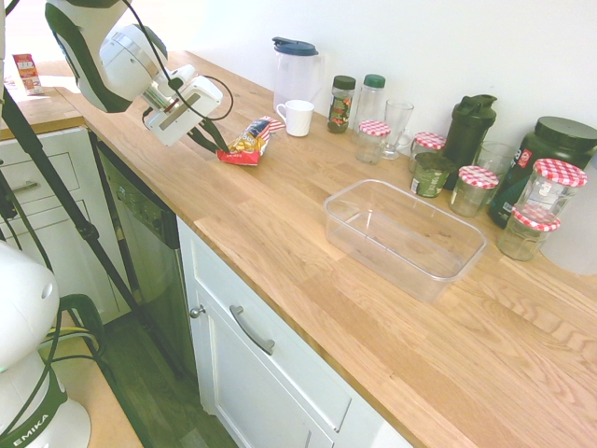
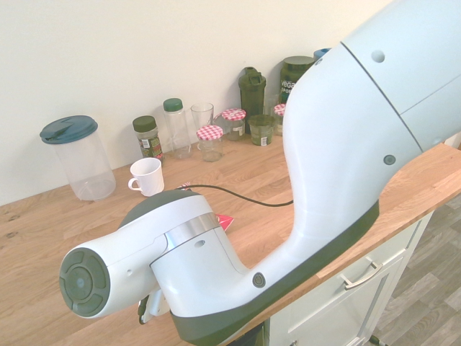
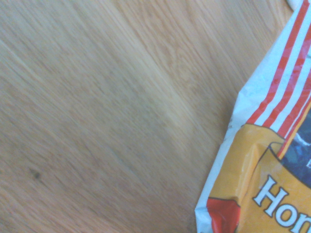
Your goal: Put the chip bag into the container
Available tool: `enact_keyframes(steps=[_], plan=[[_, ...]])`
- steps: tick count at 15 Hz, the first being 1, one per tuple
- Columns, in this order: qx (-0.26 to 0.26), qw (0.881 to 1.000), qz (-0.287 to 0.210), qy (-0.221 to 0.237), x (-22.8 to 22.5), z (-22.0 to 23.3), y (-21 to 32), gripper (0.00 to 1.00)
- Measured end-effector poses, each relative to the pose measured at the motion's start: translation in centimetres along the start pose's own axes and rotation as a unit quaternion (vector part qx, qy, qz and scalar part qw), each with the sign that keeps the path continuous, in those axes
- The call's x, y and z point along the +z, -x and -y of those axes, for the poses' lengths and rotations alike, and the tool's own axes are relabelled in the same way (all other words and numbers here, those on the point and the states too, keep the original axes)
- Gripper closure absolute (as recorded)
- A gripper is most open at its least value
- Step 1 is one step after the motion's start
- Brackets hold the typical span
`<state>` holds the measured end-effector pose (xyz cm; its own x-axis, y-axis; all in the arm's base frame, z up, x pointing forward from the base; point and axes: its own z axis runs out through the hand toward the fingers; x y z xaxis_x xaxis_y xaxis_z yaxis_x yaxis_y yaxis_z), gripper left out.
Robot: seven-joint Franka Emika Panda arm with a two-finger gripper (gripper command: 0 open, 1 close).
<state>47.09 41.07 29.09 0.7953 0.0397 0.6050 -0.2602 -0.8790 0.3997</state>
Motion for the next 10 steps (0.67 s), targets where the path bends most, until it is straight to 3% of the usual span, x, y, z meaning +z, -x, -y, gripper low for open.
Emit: enact_keyframes(steps=[6,10], plan=[[0.037,0.999,-0.021,-0.019,-2.0,-1.0,-1.5,1.0],[0.101,0.993,-0.04,-0.05,-7.5,-6.6,-5.7,1.0]])
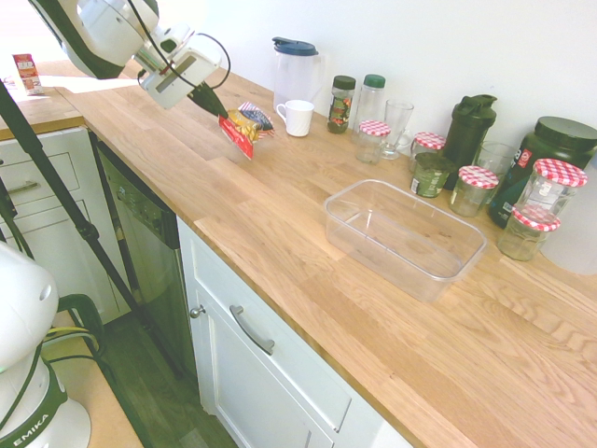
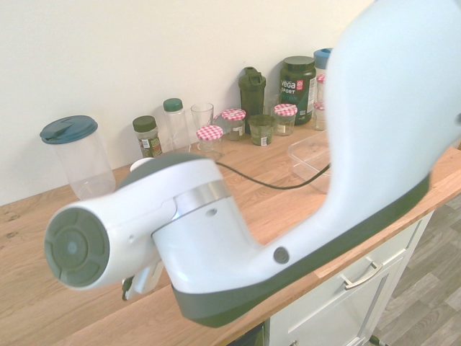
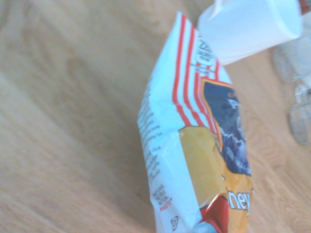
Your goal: Put the chip bag into the container
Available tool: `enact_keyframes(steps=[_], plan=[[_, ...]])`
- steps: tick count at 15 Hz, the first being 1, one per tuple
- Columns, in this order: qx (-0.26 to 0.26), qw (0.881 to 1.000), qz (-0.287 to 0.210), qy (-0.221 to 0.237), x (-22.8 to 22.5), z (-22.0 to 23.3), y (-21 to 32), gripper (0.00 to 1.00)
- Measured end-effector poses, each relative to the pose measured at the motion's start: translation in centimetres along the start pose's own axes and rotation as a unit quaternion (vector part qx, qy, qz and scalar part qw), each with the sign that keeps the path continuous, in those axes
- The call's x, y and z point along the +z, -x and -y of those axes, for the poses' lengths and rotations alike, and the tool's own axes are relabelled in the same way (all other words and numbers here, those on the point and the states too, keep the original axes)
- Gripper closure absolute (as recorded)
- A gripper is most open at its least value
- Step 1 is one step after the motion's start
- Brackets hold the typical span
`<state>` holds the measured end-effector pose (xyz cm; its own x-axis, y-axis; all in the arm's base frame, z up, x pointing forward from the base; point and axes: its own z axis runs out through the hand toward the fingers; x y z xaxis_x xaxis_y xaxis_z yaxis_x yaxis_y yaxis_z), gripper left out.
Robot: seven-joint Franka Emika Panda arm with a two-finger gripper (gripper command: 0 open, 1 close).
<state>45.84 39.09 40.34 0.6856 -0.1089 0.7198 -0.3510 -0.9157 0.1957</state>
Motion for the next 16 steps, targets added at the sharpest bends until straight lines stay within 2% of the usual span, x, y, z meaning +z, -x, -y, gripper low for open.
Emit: enact_keyframes(steps=[3,6,11,16], plan=[[0.051,0.999,-0.001,-0.015,-2.6,-5.0,-4.1,1.0],[0.1,0.995,0.011,-0.023,-2.7,-12.0,-8.6,1.0],[0.175,0.983,0.043,-0.031,2.3,-29.5,-14.2,1.0],[0.213,0.974,0.075,-0.035,8.1,-41.0,-15.0,1.0]])
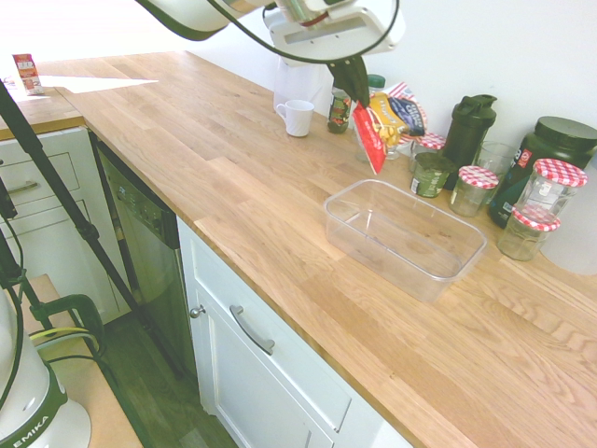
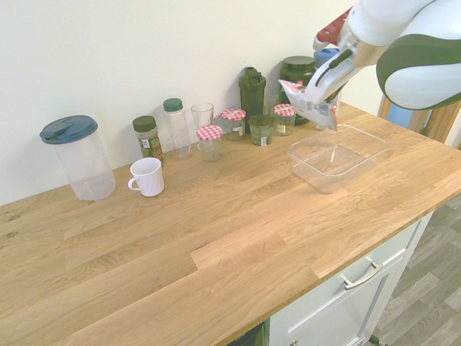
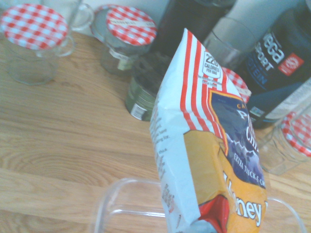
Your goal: Put the chip bag into the container
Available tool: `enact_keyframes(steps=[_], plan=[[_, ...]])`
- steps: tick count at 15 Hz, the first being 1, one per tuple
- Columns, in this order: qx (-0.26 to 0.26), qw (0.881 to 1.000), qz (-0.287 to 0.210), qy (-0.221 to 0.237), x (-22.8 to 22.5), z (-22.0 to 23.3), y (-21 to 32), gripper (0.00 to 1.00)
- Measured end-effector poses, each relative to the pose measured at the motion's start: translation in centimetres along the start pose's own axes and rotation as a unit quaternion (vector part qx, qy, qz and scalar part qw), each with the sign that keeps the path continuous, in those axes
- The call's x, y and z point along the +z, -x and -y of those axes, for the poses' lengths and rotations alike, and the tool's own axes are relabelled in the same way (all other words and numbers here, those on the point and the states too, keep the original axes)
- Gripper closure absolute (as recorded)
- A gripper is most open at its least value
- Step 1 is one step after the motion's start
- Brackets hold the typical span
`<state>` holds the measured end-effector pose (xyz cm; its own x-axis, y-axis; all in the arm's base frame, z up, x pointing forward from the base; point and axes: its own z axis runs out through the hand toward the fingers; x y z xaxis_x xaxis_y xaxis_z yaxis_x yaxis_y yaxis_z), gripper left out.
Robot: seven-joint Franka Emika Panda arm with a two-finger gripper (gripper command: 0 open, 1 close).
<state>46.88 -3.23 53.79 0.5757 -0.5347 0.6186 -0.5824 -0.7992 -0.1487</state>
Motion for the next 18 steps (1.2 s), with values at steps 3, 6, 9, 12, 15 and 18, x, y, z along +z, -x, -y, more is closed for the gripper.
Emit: enact_keyframes(steps=[3,6,9,12,15,18], plan=[[0.011,1.0,0.018,-0.001,2.3,-4.5,-0.9,1.0],[0.012,0.999,0.033,0.0,4.9,-6.7,-1.0,1.0],[0.01,0.999,0.046,0.003,8.0,-8.1,-0.2,1.0],[0.009,0.999,0.052,0.005,10.5,-8.7,0.6,1.0],[0.005,0.998,0.06,0.008,11.5,-8.5,1.2,0.0],[-0.002,0.998,0.064,0.012,12.2,-7.2,2.1,0.0]])
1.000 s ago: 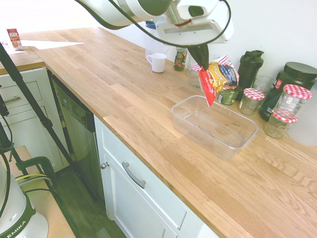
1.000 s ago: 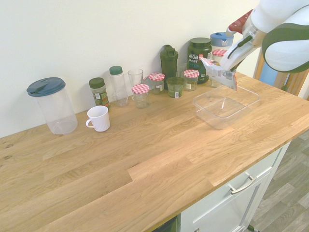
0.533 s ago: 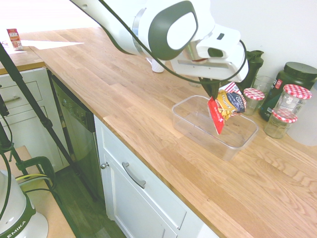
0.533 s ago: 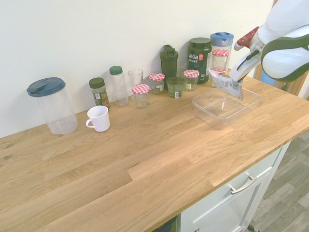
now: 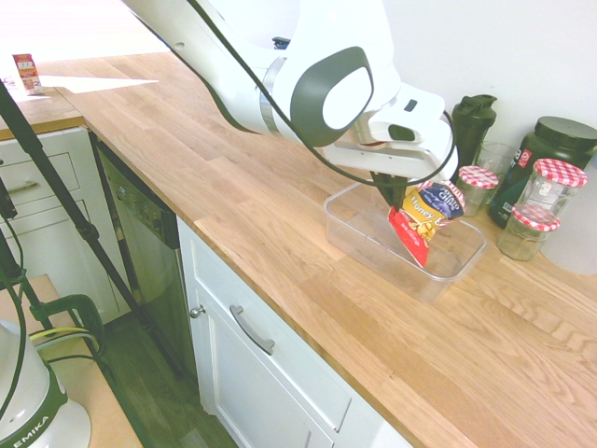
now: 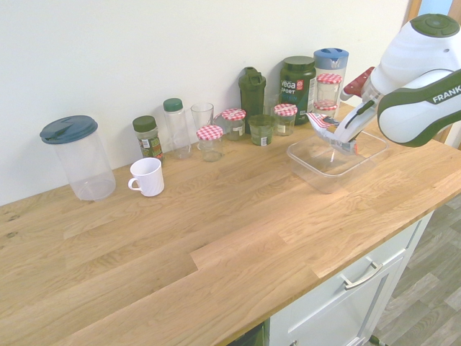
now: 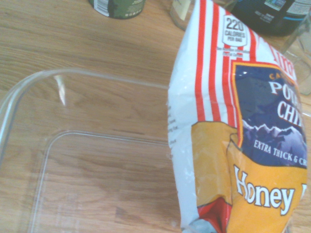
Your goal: Put the chip bag into the container
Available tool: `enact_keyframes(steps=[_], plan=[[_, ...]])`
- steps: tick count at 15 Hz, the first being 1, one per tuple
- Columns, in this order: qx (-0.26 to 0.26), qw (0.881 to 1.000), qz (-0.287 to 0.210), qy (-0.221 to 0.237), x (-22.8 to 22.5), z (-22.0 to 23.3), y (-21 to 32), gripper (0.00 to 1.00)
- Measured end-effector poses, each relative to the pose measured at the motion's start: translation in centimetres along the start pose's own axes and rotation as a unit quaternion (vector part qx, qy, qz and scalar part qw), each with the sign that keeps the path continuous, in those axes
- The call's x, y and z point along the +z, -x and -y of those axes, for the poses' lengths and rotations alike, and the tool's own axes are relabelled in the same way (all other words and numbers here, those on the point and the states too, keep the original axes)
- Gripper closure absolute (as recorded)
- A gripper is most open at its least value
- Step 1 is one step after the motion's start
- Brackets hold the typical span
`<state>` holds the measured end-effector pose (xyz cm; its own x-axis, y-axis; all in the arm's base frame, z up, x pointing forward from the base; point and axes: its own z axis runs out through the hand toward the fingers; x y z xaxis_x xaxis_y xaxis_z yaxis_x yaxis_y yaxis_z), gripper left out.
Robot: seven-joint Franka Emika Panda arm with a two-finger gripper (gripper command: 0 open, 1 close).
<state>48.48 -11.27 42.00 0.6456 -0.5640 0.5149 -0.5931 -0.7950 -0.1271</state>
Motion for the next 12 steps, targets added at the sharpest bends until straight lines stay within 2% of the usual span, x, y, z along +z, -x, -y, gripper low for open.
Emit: enact_keyframes(steps=[8,12], plan=[[-0.001,1.0,-0.002,-0.002,0.4,3.9,0.1,0.0],[-0.007,0.999,-0.008,-0.033,-4.7,6.7,1.3,0.0]])
